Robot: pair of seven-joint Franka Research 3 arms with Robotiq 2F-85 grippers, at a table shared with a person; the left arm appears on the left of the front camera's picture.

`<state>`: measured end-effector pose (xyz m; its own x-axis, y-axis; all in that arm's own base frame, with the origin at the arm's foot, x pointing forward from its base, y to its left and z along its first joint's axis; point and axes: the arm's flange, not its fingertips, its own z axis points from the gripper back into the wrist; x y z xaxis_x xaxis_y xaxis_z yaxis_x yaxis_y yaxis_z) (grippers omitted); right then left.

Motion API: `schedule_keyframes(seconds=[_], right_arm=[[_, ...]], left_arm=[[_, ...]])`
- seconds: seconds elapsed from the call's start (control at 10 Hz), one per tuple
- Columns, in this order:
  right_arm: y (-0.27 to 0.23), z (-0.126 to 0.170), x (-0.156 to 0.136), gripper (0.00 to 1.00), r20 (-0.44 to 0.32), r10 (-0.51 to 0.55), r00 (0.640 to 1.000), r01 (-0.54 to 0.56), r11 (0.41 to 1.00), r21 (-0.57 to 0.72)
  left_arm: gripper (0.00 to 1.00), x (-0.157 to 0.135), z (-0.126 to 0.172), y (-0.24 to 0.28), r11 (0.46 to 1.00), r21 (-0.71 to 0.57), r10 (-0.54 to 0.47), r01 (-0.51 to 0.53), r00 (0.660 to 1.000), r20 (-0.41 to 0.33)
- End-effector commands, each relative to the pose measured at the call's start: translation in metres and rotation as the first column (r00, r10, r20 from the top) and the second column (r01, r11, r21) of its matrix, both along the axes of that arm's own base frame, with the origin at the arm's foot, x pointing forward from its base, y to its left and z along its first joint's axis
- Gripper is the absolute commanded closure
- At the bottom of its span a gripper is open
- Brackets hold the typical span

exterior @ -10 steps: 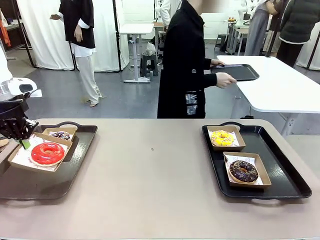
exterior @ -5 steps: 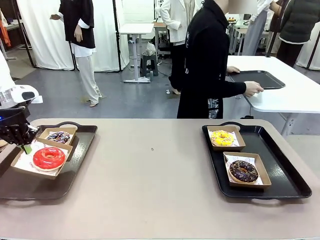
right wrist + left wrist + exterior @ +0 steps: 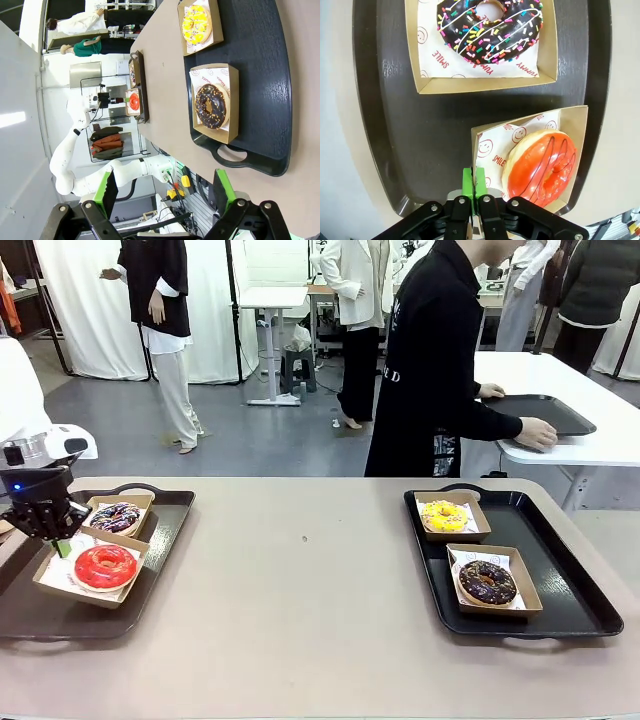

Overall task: Individually package the donuts and arrange them on the tray.
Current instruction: Place the picked Paper togo box on the Handle tray.

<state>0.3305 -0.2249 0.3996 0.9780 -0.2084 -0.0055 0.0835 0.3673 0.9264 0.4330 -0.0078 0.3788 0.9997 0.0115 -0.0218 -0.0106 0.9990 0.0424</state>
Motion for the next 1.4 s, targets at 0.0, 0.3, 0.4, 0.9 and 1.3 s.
schedule_keyframes(seconds=[0.0,0.3,0.4,0.9,1.3], right_arm=[[0.000,0.000,0.000,0.00,-0.001,-0.001,1.000,0.001,1.000,0.006],[0.000,0.000,0.000,0.00,-0.001,-0.001,1.000,0.001,1.000,0.006],[0.000,0.000,0.000,0.00,-0.001,-0.001,1.000,0.001,1.000,0.006],[0.000,0.000,0.000,0.00,-0.001,-0.001,1.000,0.001,1.000,0.006],[0.000,0.000,0.000,0.00,-0.001,-0.001,1.000,0.001,1.000,0.006]], left_arm=[[0.99,0.002,-0.009,-0.005,0.999,0.048,0.020,-0.020,1.000,0.011],[0.99,0.004,-0.017,-0.009,0.998,0.066,0.019,-0.019,1.000,0.002],[0.99,0.003,-0.019,-0.009,0.998,0.067,0.017,-0.018,1.000,0.001],[0.00,-0.001,-0.008,-0.004,0.999,0.042,0.007,-0.007,1.000,0.008],[0.29,-0.015,0.026,0.015,0.992,-0.122,-0.041,0.043,0.999,0.014]])
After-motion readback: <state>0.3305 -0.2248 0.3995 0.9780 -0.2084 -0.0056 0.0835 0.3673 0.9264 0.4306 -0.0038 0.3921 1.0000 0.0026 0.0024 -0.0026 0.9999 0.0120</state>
